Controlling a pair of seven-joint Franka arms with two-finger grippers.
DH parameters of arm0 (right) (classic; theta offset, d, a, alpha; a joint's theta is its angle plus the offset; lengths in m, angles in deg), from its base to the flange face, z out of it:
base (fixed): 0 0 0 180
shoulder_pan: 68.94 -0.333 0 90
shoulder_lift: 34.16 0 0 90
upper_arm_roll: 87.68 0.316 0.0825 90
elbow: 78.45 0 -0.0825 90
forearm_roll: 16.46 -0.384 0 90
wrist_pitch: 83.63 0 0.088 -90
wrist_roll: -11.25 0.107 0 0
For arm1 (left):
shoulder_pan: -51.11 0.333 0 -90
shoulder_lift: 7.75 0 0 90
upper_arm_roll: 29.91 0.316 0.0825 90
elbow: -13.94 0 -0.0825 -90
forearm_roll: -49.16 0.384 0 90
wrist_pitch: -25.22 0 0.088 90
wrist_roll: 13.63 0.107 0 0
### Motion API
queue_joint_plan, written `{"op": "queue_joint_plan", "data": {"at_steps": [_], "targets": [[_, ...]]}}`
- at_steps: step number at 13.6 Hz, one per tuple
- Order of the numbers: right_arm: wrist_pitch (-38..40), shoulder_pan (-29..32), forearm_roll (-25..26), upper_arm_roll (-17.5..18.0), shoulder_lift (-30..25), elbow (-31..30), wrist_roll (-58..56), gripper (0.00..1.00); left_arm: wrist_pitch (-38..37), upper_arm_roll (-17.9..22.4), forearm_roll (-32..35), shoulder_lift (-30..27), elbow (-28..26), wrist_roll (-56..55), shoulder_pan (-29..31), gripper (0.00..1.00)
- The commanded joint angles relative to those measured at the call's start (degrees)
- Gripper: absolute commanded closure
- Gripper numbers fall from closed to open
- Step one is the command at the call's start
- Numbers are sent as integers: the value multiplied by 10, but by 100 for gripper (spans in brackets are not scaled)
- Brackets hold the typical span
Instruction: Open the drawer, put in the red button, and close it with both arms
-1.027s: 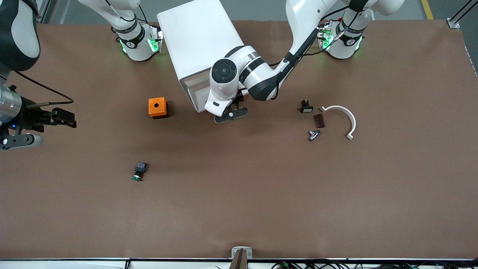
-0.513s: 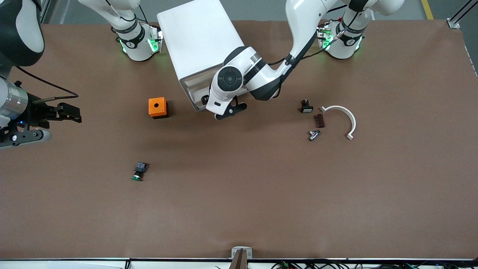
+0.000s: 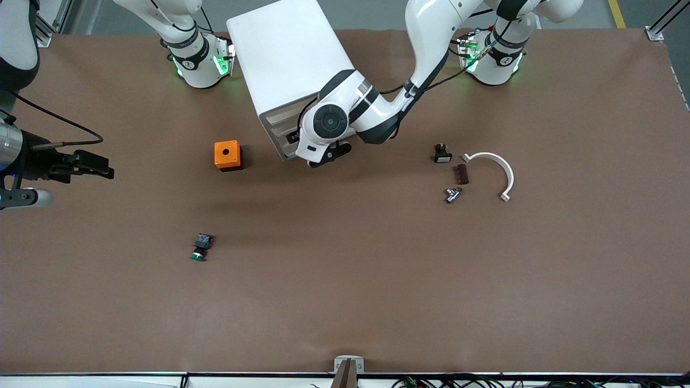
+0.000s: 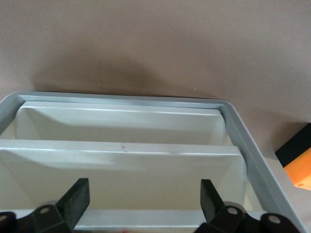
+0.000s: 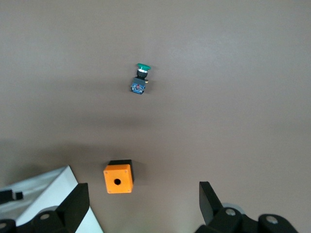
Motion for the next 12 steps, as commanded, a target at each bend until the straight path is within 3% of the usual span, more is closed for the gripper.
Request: {"op": "queue_joint_plan", "data": {"at_steps": [1, 4, 6, 12], "targets": [[3, -12, -4, 3, -12, -3, 58, 0, -3, 1, -16, -4, 3, 1, -3, 0], [-5, -39, -4, 3, -19, -5, 62, 0, -2, 8, -3, -12, 5, 1, 0, 0], [-9, -53, -4, 3, -19, -5, 63, 0, -2, 9, 44, -35, 6, 0, 8, 0], [-9, -70, -3, 3, -20, -5, 62, 0, -2, 9, 55, -92, 10, 2, 98, 1]]}}
